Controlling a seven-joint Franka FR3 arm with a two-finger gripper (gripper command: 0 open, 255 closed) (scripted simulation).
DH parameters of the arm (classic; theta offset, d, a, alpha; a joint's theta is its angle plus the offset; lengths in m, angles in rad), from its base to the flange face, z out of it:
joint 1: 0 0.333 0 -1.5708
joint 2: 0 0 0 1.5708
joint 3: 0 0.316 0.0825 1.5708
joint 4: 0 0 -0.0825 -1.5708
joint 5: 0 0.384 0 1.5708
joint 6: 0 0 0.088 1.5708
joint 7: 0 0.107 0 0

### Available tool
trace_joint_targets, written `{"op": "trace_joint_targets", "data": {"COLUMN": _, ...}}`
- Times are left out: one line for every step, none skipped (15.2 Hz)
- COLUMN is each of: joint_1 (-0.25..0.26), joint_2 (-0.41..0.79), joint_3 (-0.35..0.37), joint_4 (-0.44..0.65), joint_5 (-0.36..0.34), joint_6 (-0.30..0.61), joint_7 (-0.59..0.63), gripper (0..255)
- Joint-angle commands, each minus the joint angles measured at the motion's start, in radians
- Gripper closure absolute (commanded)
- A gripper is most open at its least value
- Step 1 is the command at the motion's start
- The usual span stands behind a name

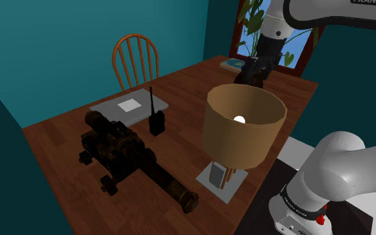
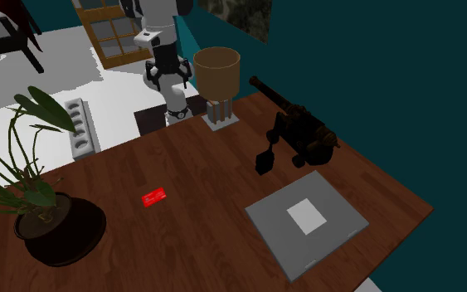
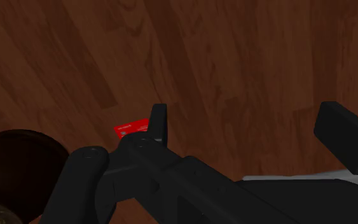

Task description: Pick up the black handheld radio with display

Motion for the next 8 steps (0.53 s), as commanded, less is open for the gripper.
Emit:
{"op": "trace_joint_targets", "data": {"joint_1": 0.000, "joint_2": 0.000, "joint_3": 0.000, "joint_4": 0.000, "joint_5": 0.000, "joint_6": 0.000, "joint_7": 0.000, "gripper": 0}}
{"op": "trace_joint_targets", "data": {"joint_1": 0.001, "joint_2": 0.022, "joint_3": 0.018, "joint_4": -0.002, "joint_5": 0.016, "joint_6": 0.016, "joint_7": 0.037, "gripper": 0}}
{"op": "trace_joint_targets", "data": {"joint_1": 0.001, "joint_2": 0.045, "joint_3": 0.036, "joint_4": -0.002, "joint_5": 0.032, "joint_6": 0.033, "joint_7": 0.073, "gripper": 0}}
{"op": "trace_joint_targets", "data": {"joint_1": 0.001, "joint_2": 0.070, "joint_3": 0.053, "joint_4": -0.001, "joint_5": 0.047, "joint_6": 0.050, "joint_7": 0.109, "gripper": 0}}
{"op": "trace_joint_targets", "data": {"joint_1": 0.002, "joint_2": 0.096, "joint_3": 0.070, "joint_4": 0.002, "joint_5": 0.061, "joint_6": 0.067, "joint_7": 0.144, "gripper": 0}}
{"op": "trace_joint_targets", "data": {"joint_1": 0.002, "joint_2": 0.123, "joint_3": 0.087, "joint_4": 0.007, "joint_5": 0.075, "joint_6": 0.084, "joint_7": 0.179, "gripper": 0}}
{"op": "trace_joint_targets", "data": {"joint_1": 0.002, "joint_2": 0.151, "joint_3": 0.103, "joint_4": 0.013, "joint_5": 0.089, "joint_6": 0.101, "joint_7": 0.214, "gripper": 0}}
{"op": "trace_joint_targets", "data": {"joint_1": 0.002, "joint_2": 0.181, "joint_3": 0.119, "joint_4": 0.021, "joint_5": 0.101, "joint_6": 0.118, "joint_7": 0.248, "gripper": 0}}
